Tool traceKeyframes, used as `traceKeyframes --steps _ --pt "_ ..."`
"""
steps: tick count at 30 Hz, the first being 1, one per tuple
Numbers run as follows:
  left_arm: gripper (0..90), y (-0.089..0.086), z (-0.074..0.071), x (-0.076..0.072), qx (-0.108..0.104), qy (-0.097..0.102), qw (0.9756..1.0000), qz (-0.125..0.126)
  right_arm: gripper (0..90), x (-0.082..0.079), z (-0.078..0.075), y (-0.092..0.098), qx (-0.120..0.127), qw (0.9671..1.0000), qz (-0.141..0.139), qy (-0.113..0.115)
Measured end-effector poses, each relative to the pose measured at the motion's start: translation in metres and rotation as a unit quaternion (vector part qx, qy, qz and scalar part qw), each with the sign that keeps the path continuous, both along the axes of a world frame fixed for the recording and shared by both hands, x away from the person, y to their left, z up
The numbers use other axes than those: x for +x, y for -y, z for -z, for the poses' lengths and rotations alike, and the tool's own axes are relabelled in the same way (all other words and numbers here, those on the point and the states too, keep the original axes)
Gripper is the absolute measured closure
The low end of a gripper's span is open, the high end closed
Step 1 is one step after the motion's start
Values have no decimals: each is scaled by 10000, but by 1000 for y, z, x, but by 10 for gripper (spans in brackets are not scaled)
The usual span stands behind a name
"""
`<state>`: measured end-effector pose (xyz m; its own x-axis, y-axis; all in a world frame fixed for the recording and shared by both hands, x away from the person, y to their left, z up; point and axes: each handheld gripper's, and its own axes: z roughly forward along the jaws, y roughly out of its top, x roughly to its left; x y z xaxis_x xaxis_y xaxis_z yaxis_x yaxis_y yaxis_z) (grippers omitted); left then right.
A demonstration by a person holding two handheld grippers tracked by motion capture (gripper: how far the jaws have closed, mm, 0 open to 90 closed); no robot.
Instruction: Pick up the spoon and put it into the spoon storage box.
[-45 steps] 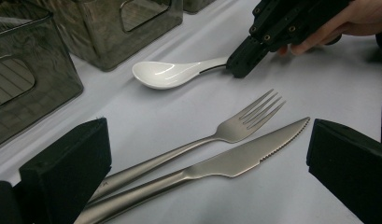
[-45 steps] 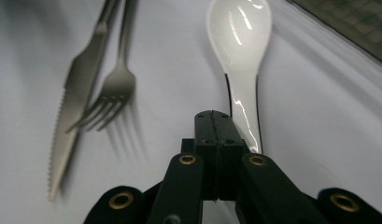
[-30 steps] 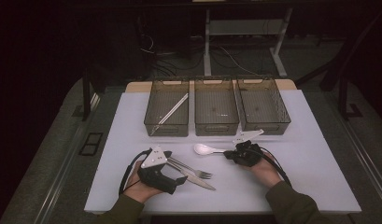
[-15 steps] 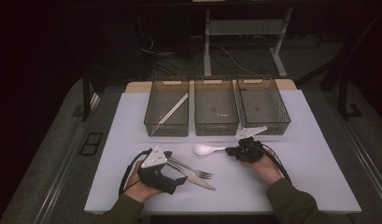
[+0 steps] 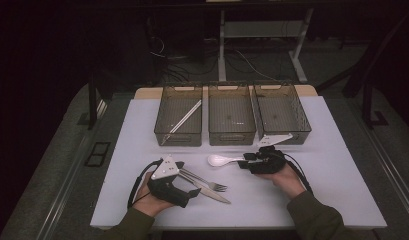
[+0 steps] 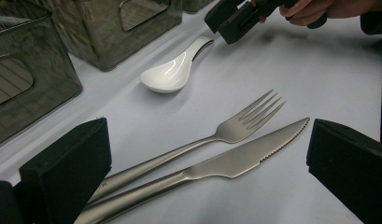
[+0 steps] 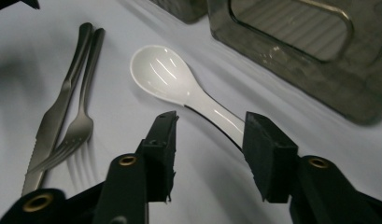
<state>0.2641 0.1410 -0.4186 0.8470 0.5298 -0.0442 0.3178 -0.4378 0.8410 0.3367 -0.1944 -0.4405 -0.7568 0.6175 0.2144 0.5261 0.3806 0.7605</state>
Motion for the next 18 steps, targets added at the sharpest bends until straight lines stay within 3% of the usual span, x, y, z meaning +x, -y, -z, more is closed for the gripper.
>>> traceKeyframes --steps 6,13,18 --pt "0 1 1 0 -11 -32 10000 -6 425 5 -5 -13 33 9999 -152 62" --pt "0 0 2 1 -24 -58 10000 0 418 19 -9 -27 158 9996 -245 68" --pt "0 0 3 1 -51 -63 10000 -11 420 28 -6 -42 100 9992 -387 -25"
